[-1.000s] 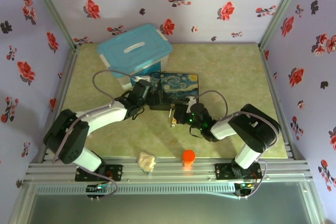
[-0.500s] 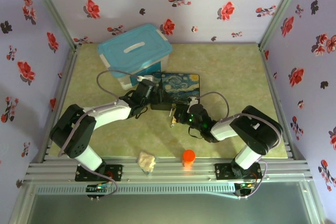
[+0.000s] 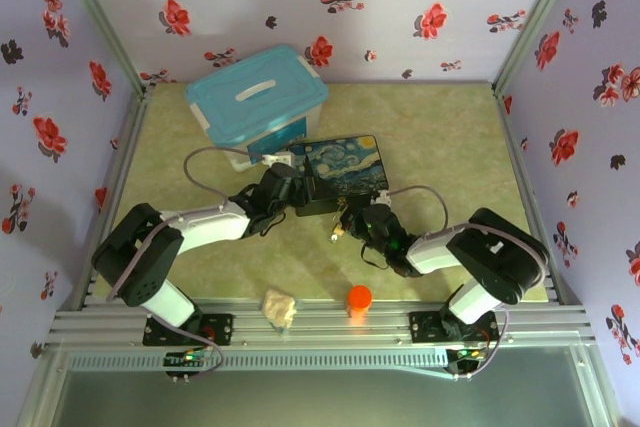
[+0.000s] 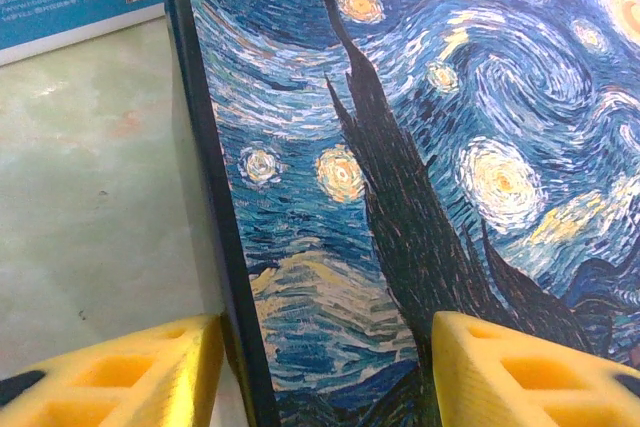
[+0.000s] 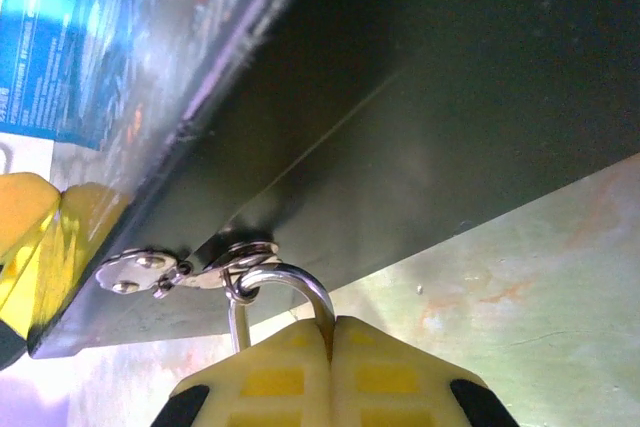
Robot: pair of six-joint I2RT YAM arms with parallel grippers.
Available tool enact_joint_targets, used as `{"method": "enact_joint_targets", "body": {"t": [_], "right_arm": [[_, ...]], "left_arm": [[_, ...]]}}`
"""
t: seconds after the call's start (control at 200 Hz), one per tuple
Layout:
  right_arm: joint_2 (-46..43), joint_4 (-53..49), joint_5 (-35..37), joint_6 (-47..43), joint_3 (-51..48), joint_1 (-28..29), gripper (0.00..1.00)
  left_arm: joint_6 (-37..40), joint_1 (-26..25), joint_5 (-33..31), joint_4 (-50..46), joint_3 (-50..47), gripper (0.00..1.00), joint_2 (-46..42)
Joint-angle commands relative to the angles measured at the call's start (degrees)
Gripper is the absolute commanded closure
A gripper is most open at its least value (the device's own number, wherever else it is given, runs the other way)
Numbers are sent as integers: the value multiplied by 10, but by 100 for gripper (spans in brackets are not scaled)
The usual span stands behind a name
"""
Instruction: Unlock the padlock with the key
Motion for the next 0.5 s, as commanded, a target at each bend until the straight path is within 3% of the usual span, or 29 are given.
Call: {"method": "enact_joint_targets", "body": {"t": [0.0, 0.495], "right_arm": [[38, -3, 60, 64, -28, -2, 100], [139, 190, 145, 205, -71, -2, 100]], "left_arm": [[8, 1, 3, -96, -29, 45, 32], [5, 4, -1, -68, -47, 46, 65]]}}
